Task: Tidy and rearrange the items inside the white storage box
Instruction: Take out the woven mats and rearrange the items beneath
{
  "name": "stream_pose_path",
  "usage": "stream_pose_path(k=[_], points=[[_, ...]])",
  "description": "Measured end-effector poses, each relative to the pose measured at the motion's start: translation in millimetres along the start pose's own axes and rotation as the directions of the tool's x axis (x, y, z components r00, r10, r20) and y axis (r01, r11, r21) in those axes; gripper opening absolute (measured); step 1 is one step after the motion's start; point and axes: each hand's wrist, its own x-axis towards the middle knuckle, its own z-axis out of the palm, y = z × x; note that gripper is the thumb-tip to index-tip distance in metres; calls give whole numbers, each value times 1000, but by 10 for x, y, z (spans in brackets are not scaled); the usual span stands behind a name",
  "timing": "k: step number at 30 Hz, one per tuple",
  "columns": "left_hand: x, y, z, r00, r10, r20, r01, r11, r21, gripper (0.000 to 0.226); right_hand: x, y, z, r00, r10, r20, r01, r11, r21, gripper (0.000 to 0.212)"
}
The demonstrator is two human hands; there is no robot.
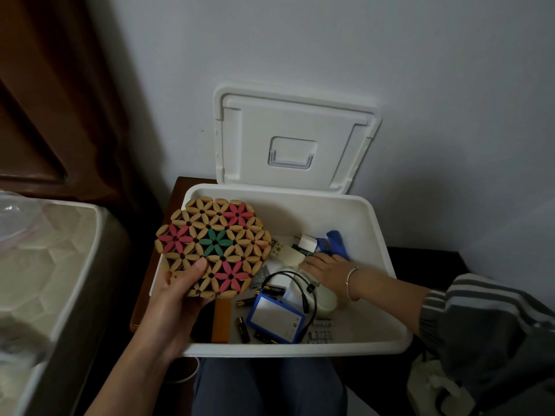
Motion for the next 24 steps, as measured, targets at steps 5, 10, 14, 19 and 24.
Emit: stream_pose_path(k=[5,10,14,19,24], points=[[-7,15,5,1000,6,18,-6,1000,-14,58,-30,31,-46,997,-59,-50,58,998,-27,118],[-9,14,18,999,23,35,-22,999,-29,47,-47,-16,-43,995,-6,-98,12,998,68,117],[-2,14,18,999,23,49,-21,999,-27,47,-125,-18,-99,980,110,-166,-62,960,273,116],[-7,15,12,999,10,46,-8,999,-36,53,-148,69,-262,923,268,-275,-172,928,329,115],[-7,27,24,999,8,37,-6,999,-33,62,-52,8,-421,845,466,-262,-320,834,450,107]])
